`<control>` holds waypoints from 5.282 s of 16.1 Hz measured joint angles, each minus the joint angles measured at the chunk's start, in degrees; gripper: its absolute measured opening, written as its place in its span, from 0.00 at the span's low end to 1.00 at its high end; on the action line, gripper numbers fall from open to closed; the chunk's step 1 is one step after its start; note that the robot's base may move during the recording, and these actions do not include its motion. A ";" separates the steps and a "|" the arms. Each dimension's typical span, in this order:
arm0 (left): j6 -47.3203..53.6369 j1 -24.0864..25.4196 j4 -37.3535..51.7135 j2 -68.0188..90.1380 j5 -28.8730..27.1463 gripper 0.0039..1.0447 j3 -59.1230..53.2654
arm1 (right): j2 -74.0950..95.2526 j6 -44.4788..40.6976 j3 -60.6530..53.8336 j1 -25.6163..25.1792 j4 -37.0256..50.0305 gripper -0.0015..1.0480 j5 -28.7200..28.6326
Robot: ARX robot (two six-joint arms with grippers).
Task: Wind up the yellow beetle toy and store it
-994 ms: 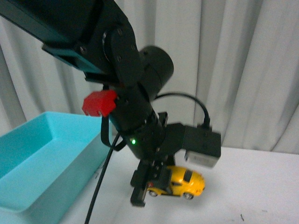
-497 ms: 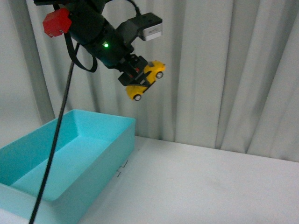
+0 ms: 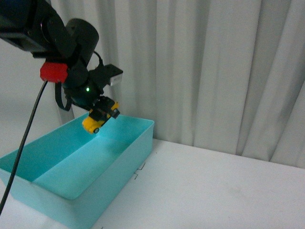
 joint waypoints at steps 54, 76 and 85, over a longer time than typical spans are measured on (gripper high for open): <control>-26.51 -8.39 36.65 -95.54 8.20 0.01 -82.51 | 0.00 0.02 0.00 0.00 0.00 0.94 0.00; -26.56 -8.39 17.42 -114.57 8.17 0.39 -82.49 | 0.00 0.02 0.00 0.00 0.00 0.94 0.00; -26.53 -8.39 17.42 -114.57 8.17 0.94 -82.49 | 0.02 0.02 0.00 0.00 -0.02 0.94 0.00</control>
